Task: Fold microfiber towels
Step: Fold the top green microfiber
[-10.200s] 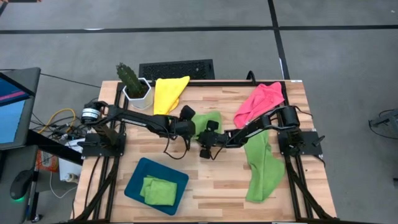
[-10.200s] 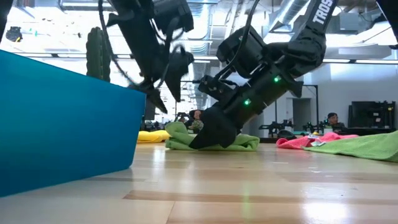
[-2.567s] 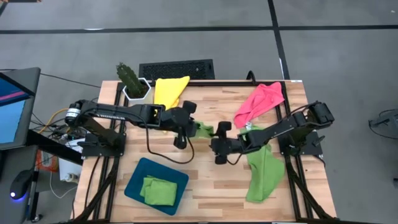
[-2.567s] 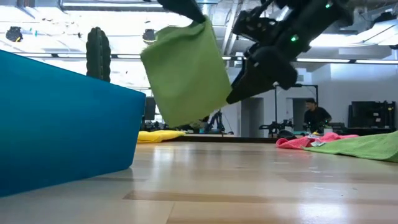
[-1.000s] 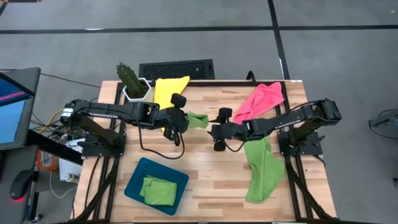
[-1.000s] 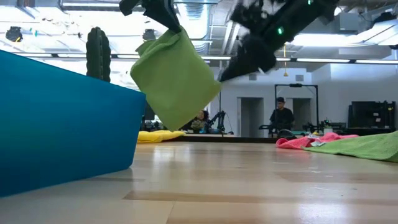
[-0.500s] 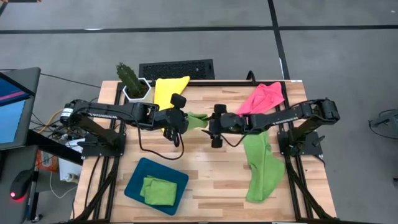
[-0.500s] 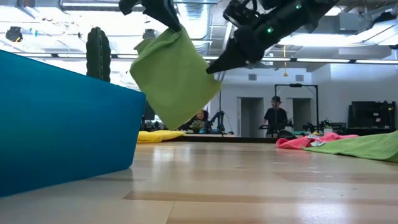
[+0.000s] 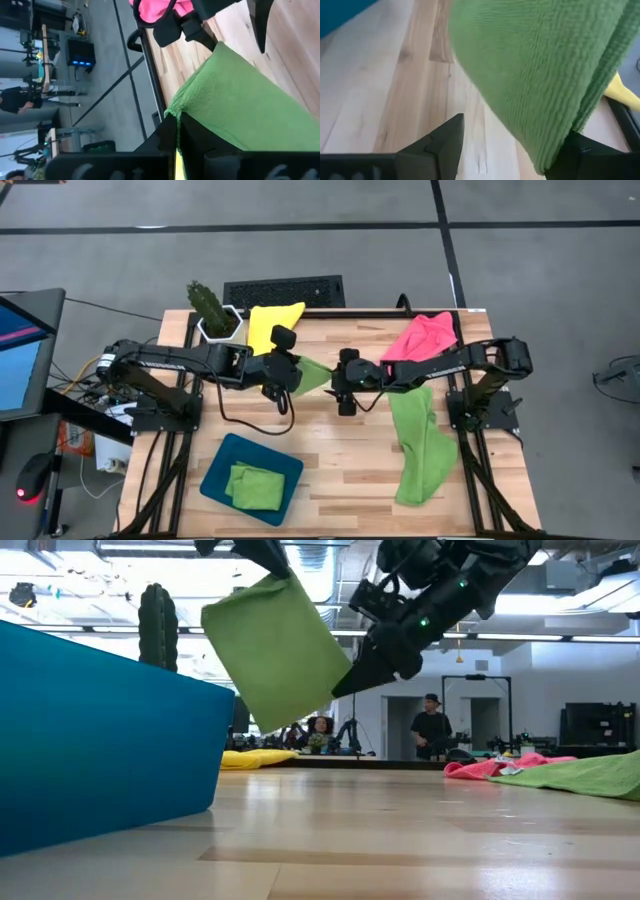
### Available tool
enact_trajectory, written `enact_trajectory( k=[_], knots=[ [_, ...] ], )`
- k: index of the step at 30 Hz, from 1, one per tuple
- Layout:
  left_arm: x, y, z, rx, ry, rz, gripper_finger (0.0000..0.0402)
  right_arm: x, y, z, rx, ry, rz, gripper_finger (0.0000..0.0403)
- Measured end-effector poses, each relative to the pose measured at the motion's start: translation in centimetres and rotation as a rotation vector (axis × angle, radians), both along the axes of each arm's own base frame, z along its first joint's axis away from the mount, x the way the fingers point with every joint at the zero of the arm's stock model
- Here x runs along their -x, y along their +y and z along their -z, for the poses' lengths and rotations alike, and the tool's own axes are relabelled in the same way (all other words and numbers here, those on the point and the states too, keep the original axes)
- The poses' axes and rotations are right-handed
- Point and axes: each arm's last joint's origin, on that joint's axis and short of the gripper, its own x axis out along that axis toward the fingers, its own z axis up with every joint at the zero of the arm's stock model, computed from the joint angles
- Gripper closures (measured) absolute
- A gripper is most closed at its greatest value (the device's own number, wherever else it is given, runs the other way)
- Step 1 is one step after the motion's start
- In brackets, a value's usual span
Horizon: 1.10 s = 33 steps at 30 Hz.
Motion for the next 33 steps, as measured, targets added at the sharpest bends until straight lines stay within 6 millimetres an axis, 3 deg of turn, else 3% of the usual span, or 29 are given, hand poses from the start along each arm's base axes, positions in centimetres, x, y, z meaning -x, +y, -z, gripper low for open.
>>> enact_trajectory(
  k=[5,17,21,28,33],
  knots=[
    [0.3,0.0,-1.2,0.018,-0.042,0.007,0.0401,0.4,0.1,-1.0,-0.015,-0.023,0.014,0.0159],
    [0.4,0.2,-0.9,0.121,-0.047,0.011,0.0401,1.7,-0.3,-1.7,0.063,0.026,0.203,0.0167],
    [0.4,0.2,-0.9,0.138,-0.051,0.012,0.0401,1.7,-0.3,-1.7,0.065,0.028,0.209,0.0219],
    [0.4,0.3,-0.8,0.169,-0.036,0.022,0.0401,2.0,-0.3,-1.4,0.067,0.068,0.211,0.0384],
    [0.2,1.6,0.3,0.276,-0.033,0.020,0.0401,2.3,-0.5,-1.1,0.097,0.098,0.286,0.0382]
  ],
)
